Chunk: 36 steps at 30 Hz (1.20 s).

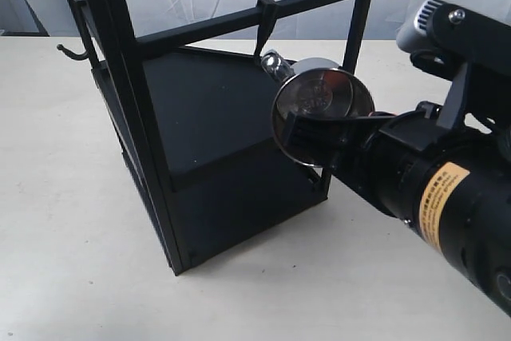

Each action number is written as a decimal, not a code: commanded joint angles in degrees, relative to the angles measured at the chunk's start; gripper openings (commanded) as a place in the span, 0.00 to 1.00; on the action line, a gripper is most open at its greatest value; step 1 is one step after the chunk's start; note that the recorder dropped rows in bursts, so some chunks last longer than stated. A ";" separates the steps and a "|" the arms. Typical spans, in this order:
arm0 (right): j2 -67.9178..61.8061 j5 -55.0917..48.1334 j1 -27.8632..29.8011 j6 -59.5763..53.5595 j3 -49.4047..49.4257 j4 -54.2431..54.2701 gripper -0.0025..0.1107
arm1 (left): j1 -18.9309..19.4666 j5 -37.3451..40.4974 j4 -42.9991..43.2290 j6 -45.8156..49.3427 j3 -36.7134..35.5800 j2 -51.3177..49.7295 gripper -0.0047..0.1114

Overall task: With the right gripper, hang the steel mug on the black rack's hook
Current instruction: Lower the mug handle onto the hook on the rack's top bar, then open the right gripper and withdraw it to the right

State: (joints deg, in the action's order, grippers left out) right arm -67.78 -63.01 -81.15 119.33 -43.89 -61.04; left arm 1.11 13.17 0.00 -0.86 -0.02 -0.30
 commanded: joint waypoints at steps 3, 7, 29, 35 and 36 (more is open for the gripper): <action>-0.75 3.18 -0.63 -2.81 0.18 3.11 0.02 | -0.07 0.06 0.00 -0.10 0.02 0.30 0.05; -0.75 3.47 -0.63 -2.93 0.18 3.24 0.03 | -0.07 0.06 0.00 -0.10 0.02 0.30 0.05; 1.42 3.90 -0.63 -3.25 0.18 6.26 0.36 | -0.07 0.06 0.00 -0.10 0.02 0.30 0.05; 1.45 8.14 -0.63 -3.93 0.18 5.87 0.36 | -0.07 0.06 0.00 -0.10 0.02 0.30 0.05; 1.45 8.14 -0.63 -3.93 0.18 5.87 0.36 | -0.07 0.06 0.00 -0.10 0.02 0.30 0.05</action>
State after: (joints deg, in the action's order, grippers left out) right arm -66.78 -54.99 -81.64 116.05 -43.89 -54.58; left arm 1.11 13.17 0.00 -0.86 -0.02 -0.30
